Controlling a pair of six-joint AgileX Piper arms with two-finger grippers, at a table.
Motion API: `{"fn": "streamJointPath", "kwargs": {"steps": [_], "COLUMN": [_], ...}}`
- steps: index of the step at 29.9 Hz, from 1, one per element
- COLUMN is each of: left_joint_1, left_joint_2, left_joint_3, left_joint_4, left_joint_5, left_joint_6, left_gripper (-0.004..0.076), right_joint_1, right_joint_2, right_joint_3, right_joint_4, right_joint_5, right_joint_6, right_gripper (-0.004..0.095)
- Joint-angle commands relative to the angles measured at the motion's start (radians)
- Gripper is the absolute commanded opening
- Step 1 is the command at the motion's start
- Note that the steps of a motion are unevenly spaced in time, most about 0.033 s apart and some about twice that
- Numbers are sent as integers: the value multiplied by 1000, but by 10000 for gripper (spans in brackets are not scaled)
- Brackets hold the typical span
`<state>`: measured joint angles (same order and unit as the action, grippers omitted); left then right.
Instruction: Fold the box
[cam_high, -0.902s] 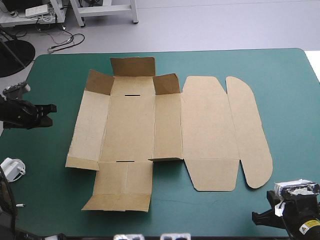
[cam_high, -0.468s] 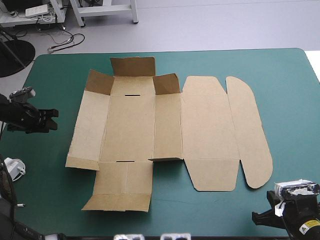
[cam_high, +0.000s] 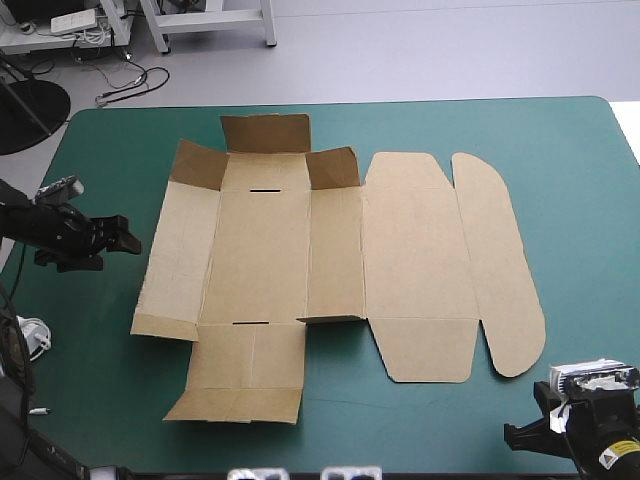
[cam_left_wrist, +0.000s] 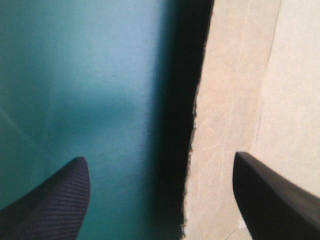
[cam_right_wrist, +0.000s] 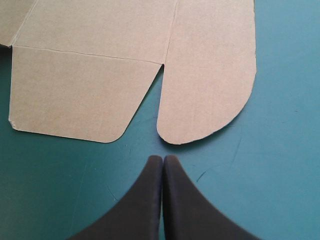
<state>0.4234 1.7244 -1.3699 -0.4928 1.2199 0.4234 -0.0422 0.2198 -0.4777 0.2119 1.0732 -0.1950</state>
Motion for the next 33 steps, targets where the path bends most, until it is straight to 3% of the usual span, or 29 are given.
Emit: {"fn": "streamJointPath", "kwargs": {"steps": [1, 14, 19, 24, 28, 32, 33], "left_joint_1": [-38, -185, -229, -268, -274, -274, -275], "left_joint_2": [-13, 71, 109, 130, 130, 130, 130], "left_joint_3": [-17, -15, 9, 18, 16, 16, 14], "left_joint_4": [-61, -76, -122, -121, -123, -163, -177], "left_joint_5": [71, 77, 77, 77, 77, 66, 60], "left_joint_6": [9, 2, -3, 1, 1, -2, 1], "left_gripper": [566, 566, 520, 406, 235, -11, -6], "right_joint_1": [3, 3, 3, 3, 3, 3, 3], "right_joint_2": [14, 14, 14, 14, 14, 14, 14], "right_joint_3": [-27, -27, -27, -27, -27, -27, -27], "right_joint_4": [7, 7, 7, 7, 7, 7, 7], "right_joint_5": [-55, -62, -62, -62, -62, -62, -62], "right_joint_6": [-3, 43, 43, 43, 43, 43, 43], "right_gripper": [-15, -15, -15, -15, -15, -15, -15]}}
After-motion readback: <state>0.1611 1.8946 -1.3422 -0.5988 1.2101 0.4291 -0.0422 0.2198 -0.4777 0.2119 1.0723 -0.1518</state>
